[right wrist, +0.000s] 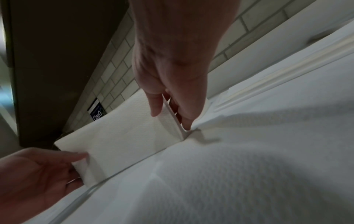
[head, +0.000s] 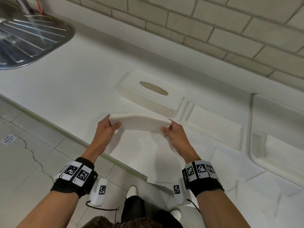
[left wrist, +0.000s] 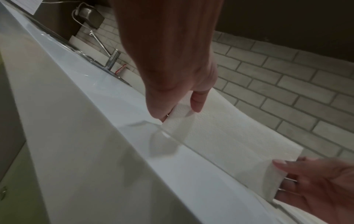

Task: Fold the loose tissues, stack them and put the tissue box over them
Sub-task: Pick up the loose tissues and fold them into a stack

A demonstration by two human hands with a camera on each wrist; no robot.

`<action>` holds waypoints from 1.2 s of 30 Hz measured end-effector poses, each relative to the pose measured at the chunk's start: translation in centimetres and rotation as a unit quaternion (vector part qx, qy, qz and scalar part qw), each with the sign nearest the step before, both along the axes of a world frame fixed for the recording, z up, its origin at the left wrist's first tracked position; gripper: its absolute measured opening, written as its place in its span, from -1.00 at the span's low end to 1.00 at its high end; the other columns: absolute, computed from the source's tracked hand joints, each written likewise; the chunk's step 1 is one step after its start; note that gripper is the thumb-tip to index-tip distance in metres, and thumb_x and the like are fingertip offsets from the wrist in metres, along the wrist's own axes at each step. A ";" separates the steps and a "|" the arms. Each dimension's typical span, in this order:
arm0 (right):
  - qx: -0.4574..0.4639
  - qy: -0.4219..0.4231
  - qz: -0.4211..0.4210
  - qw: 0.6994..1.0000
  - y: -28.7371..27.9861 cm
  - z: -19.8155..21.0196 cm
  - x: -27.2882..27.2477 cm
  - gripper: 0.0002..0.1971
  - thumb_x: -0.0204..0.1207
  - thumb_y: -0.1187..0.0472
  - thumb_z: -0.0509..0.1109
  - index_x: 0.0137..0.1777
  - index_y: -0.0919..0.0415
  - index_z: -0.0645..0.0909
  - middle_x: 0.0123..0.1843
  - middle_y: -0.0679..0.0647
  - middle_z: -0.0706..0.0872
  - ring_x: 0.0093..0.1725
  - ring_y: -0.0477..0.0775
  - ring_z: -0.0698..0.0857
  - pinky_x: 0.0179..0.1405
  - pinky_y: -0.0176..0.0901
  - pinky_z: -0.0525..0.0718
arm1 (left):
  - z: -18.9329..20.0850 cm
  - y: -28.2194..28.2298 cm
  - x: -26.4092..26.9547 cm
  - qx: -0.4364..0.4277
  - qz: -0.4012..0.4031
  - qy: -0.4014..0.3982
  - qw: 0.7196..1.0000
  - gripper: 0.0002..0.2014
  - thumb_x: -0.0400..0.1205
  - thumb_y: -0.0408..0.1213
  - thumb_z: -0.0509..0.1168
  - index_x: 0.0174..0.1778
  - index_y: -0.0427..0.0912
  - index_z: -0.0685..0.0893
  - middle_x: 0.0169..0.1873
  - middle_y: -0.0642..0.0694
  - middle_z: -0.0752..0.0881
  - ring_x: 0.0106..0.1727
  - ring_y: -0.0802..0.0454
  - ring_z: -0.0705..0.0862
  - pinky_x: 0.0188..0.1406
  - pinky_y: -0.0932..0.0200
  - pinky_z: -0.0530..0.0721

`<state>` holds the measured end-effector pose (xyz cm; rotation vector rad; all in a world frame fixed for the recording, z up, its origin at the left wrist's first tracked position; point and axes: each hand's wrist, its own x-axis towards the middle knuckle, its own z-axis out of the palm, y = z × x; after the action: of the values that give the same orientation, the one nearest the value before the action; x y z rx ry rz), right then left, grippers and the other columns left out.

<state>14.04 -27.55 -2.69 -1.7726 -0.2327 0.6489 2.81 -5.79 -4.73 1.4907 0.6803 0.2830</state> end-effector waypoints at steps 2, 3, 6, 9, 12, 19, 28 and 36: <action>-0.003 -0.008 -0.014 1.000 -0.5 0.5 0.1 -0.74 0.63 0.32 0.30 0.03 -0.11 0.66 0.05 -0.01 0.80 0.13 0.09 0.75 0.29 0.03 0.64 | 1.0 -0.7 0.5 0.025 -0.004 -0.006 1.000 -0.71 0.63 -0.50 0.28 -0.03 0.06 0.64 -0.07 0.00 0.73 -0.04 0.04 0.68 -0.06 0.19 0.59; -0.003 -0.016 -0.025 1.000 -1.0 0.9 0.4 -0.78 0.64 0.29 0.29 0.08 -0.08 0.66 0.08 0.03 0.80 0.15 0.11 0.75 0.29 0.04 0.65 | 1.8 -1.2 1.0 0.033 -0.008 -0.013 0.999 -0.71 0.64 -0.49 0.27 -0.03 0.06 0.64 -0.07 0.00 0.73 -0.06 0.05 0.67 -0.07 0.19 0.59; -0.001 -0.048 -0.074 0.996 -3.8 2.8 1.5 -0.89 0.66 0.23 0.28 0.08 0.09 0.63 -0.04 0.10 0.78 -0.01 0.00 0.78 0.08 -0.09 0.74 | 4.9 -3.6 3.3 0.040 -0.029 -0.040 0.998 -0.72 0.64 -0.48 0.28 -0.01 0.06 0.67 -0.05 0.03 0.76 -0.06 0.10 0.71 -0.10 0.25 0.62; 0.007 -0.111 -0.165 0.980 -8.4 5.4 3.7 -0.78 0.62 0.32 0.33 -0.22 0.04 0.52 -0.34 -0.13 0.59 -0.47 -0.35 0.58 -0.42 -0.54 0.49 | 7.8 -7.9 7.2 0.062 -0.058 -0.054 0.995 -0.80 0.61 -0.48 0.30 0.00 -0.09 0.70 -0.09 -0.01 0.78 -0.13 0.10 0.73 -0.14 0.27 0.65; -0.001 -0.131 -0.260 0.957 -13.4 6.5 6.4 -0.90 0.55 0.29 0.42 -0.01 0.10 0.60 -0.19 -0.03 0.67 -0.34 -0.20 0.56 -0.35 -0.38 0.50 | 9.1 -12.8 12.4 0.062 -0.097 -0.024 0.993 -0.94 0.56 -0.50 0.30 -0.15 -0.28 0.62 -0.29 -0.14 0.59 -0.32 0.02 0.52 -0.35 0.26 0.51; -0.088 -0.064 -0.335 0.936 -20.0 3.3 10.3 -0.81 0.52 0.34 0.43 0.12 0.30 0.64 -0.18 0.07 0.61 -0.25 0.00 0.53 -0.24 -0.26 0.52 | 4.9 -20.0 21.0 0.001 -0.158 0.115 0.981 -0.69 0.54 -0.52 0.23 0.20 -0.36 0.61 0.03 -0.23 0.62 0.00 -0.17 0.61 -0.09 0.10 0.55; -0.170 -0.052 -0.334 0.926 -20.2 -0.4 11.1 -0.82 0.55 0.30 0.40 0.13 0.21 0.59 -0.28 -0.08 0.55 -0.16 0.03 0.57 -0.07 -0.13 0.55 | 1.6 -21.0 22.7 0.166 -0.160 0.140 0.963 -0.92 0.48 -0.50 0.27 -0.28 -0.26 0.56 -0.43 -0.05 0.56 -0.30 -0.06 0.54 -0.42 0.16 0.45; -0.257 -0.077 -0.305 0.914 -19.7 -2.1 11.3 -0.95 0.52 0.37 0.38 -0.05 0.31 0.62 -0.15 0.10 0.60 -0.16 0.09 0.56 -0.15 -0.13 0.54 | -0.6 -20.9 22.9 0.295 -0.189 0.125 0.928 -0.74 0.47 -0.48 0.35 0.07 -0.29 0.72 -0.09 -0.22 0.76 -0.03 -0.17 0.71 -0.18 0.13 0.57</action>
<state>25.35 -47.24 -4.79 -2.2495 0.4202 0.1092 25.73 -26.70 -5.35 2.2251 0.5097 -0.0110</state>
